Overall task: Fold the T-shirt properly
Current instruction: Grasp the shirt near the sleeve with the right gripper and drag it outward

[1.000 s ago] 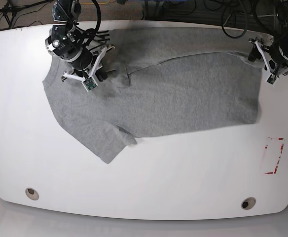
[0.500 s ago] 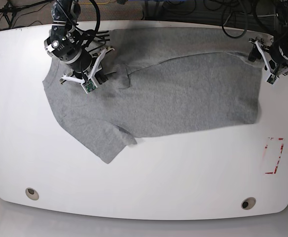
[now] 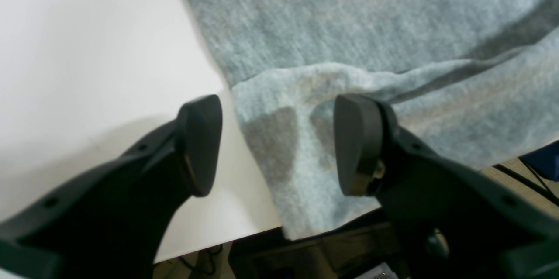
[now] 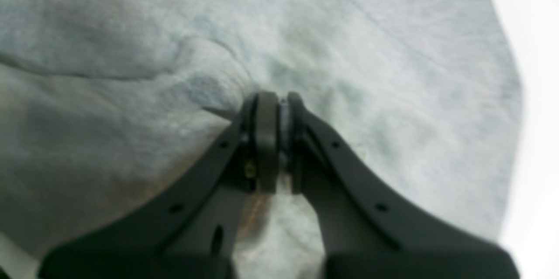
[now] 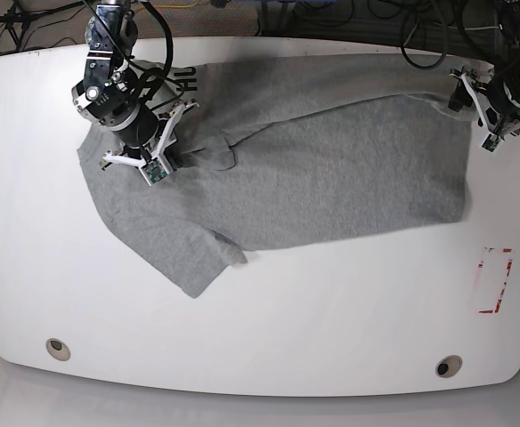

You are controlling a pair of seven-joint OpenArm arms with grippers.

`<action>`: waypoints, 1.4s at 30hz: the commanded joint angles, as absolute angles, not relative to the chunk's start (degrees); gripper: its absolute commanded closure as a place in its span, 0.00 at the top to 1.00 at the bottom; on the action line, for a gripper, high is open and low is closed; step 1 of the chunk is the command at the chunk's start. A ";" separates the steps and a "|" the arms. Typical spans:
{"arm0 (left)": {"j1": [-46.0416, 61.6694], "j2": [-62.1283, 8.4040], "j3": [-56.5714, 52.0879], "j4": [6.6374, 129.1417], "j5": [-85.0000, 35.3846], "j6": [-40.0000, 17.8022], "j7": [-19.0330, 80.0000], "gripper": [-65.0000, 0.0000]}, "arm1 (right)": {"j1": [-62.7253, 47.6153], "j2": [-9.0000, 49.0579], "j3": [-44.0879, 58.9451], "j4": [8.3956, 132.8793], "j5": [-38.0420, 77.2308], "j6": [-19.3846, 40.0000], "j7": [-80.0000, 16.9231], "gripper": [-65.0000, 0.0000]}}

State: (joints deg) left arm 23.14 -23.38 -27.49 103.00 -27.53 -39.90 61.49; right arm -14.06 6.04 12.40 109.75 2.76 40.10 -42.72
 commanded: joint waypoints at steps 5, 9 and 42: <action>22.90 -24.40 -28.00 103.69 -27.91 -39.78 60.79 0.58 | -12.88 6.64 12.62 110.64 3.21 40.00 -41.36 0.06; 22.90 -24.40 -28.00 103.69 -27.91 -39.78 60.79 0.58 | -12.35 6.64 12.70 110.64 3.21 40.00 -41.36 0.20; 22.90 -24.40 -27.91 103.69 -27.91 -39.78 60.79 0.58 | -10.77 6.11 12.35 110.81 0.48 40.00 -47.08 0.56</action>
State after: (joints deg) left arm 23.03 -23.38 -27.46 103.00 -27.44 -39.92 61.49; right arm -11.14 5.69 12.27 109.78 -0.54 40.07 -48.07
